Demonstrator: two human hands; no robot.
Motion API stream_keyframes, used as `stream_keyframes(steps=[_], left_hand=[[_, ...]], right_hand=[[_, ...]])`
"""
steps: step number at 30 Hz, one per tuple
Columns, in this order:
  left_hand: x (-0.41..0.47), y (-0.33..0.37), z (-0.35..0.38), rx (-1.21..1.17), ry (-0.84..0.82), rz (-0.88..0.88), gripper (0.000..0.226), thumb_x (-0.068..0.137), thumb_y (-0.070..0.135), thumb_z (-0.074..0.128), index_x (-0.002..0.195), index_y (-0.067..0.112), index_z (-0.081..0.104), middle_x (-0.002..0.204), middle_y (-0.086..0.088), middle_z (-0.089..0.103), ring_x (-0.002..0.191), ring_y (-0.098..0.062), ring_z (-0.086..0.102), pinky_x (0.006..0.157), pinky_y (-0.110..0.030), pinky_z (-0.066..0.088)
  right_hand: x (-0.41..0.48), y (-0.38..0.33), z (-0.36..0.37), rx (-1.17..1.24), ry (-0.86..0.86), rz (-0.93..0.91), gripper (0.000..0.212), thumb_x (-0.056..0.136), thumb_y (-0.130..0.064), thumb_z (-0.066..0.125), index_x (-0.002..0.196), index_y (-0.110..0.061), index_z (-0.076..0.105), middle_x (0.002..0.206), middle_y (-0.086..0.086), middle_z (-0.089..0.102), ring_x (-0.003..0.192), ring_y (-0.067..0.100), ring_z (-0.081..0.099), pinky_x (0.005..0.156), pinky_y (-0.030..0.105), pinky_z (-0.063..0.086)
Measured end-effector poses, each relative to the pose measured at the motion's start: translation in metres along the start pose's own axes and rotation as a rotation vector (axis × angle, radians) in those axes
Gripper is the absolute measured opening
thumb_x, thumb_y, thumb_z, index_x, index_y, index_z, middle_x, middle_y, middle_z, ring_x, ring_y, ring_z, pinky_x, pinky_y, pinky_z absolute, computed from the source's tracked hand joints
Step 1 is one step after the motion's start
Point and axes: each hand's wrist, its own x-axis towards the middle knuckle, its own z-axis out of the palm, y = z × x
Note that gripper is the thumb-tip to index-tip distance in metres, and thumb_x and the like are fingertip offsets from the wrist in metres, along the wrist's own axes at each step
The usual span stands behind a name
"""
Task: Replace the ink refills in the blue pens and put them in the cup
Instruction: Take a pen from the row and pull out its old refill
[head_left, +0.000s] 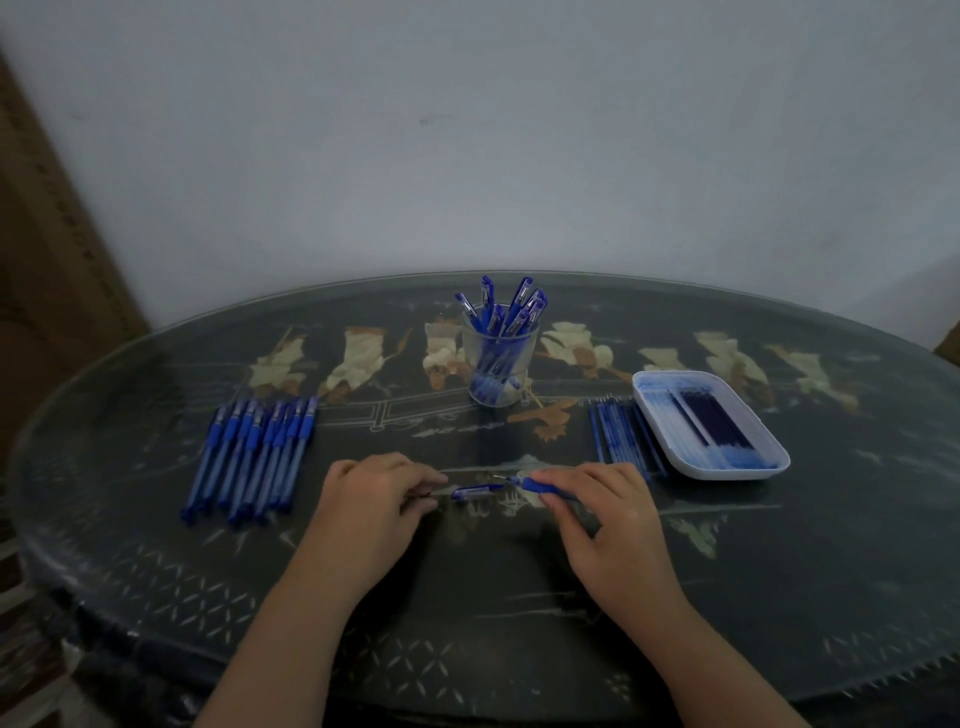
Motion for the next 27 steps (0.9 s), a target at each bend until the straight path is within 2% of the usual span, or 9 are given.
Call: stream_keyframes(steps=[8, 12, 14, 16, 18, 20, 22, 25, 27], left_hand=[[0.001, 0.010, 0.009, -0.293, 0.048, -0.177, 0.037, 0.077, 0.022, 0.080, 0.099, 0.046, 0.061, 0.079, 0.026, 0.062, 0.092, 0.001, 0.059, 0.095, -0.041, 0.047], [0.001, 0.004, 0.008, -0.354, 0.056, -0.203, 0.040, 0.074, 0.025, 0.083, 0.100, 0.046, 0.061, 0.086, 0.023, 0.065, 0.093, 0.005, 0.060, 0.097, -0.038, 0.048], [0.001, 0.002, 0.005, -0.350, 0.136, -0.193, 0.039, 0.072, 0.030, 0.084, 0.102, 0.042, 0.063, 0.093, 0.023, 0.064, 0.097, 0.006, 0.059, 0.098, -0.031, 0.047], [0.000, 0.008, -0.002, -0.394, 0.200, -0.163, 0.037, 0.070, 0.032, 0.084, 0.101, 0.038, 0.066, 0.097, 0.023, 0.064, 0.100, 0.009, 0.056, 0.093, -0.014, 0.043], [-0.002, 0.022, -0.010, -0.590, 0.148, -0.143, 0.036, 0.064, 0.032, 0.086, 0.097, 0.032, 0.070, 0.095, 0.017, 0.070, 0.098, 0.007, 0.060, 0.086, -0.007, 0.042], [-0.004, 0.038, -0.014, -0.872, 0.003, -0.154, 0.041, 0.056, 0.030, 0.086, 0.095, 0.025, 0.073, 0.095, 0.009, 0.073, 0.094, -0.003, 0.067, 0.085, -0.018, 0.051], [-0.005, 0.048, -0.011, -1.009, -0.097, -0.143, 0.044, 0.055, 0.020, 0.088, 0.096, 0.017, 0.072, 0.096, 0.000, 0.074, 0.092, -0.015, 0.070, 0.083, -0.027, 0.056], [-0.005, 0.056, -0.004, -1.065, -0.107, -0.126, 0.036, 0.061, -0.002, 0.085, 0.092, 0.008, 0.069, 0.087, -0.004, 0.074, 0.082, -0.016, 0.070, 0.075, -0.023, 0.054], [-0.005, 0.056, -0.003, -1.082, -0.081, -0.125, 0.031, 0.062, -0.005, 0.083, 0.086, 0.008, 0.068, 0.082, -0.003, 0.073, 0.076, -0.013, 0.069, 0.072, -0.020, 0.053]], right_hand=[[0.000, -0.003, -0.001, -0.028, -0.026, 0.016, 0.027, 0.093, -0.032, 0.057, 0.117, -0.027, 0.069, 0.102, -0.019, 0.064, 0.091, 0.008, 0.057, 0.081, 0.035, 0.048], [-0.001, -0.007, -0.005, -0.094, -0.004, 0.047, 0.027, 0.093, -0.031, 0.056, 0.116, -0.028, 0.069, 0.099, -0.022, 0.063, 0.090, 0.007, 0.056, 0.080, 0.036, 0.047], [0.002, -0.012, -0.008, -0.098, 0.035, 0.078, 0.025, 0.090, -0.029, 0.061, 0.114, -0.030, 0.069, 0.098, -0.021, 0.065, 0.090, 0.006, 0.056, 0.081, 0.035, 0.045], [0.010, -0.023, -0.014, -0.017, 0.072, 0.151, 0.024, 0.088, -0.020, 0.070, 0.110, -0.028, 0.070, 0.098, -0.018, 0.066, 0.091, 0.004, 0.058, 0.083, 0.028, 0.047], [0.021, -0.039, -0.023, 0.143, 0.087, 0.275, 0.024, 0.085, -0.014, 0.074, 0.104, -0.028, 0.070, 0.095, -0.015, 0.067, 0.089, 0.005, 0.062, 0.080, 0.018, 0.049], [0.029, -0.057, -0.030, 0.336, 0.055, 0.411, 0.019, 0.084, -0.015, 0.075, 0.098, -0.028, 0.072, 0.088, -0.013, 0.070, 0.087, 0.003, 0.066, 0.076, 0.013, 0.050], [0.031, -0.068, -0.034, 0.486, 0.002, 0.520, 0.016, 0.083, -0.016, 0.076, 0.094, -0.028, 0.072, 0.085, -0.014, 0.073, 0.083, 0.000, 0.068, 0.074, 0.014, 0.052], [0.032, -0.076, -0.036, 0.614, -0.023, 0.626, 0.015, 0.082, -0.015, 0.077, 0.090, -0.027, 0.072, 0.084, -0.012, 0.074, 0.079, 0.002, 0.069, 0.072, 0.018, 0.054], [0.032, -0.078, -0.036, 0.667, -0.034, 0.673, 0.014, 0.082, -0.013, 0.076, 0.092, -0.023, 0.072, 0.084, -0.007, 0.075, 0.079, 0.007, 0.071, 0.074, 0.024, 0.057]])
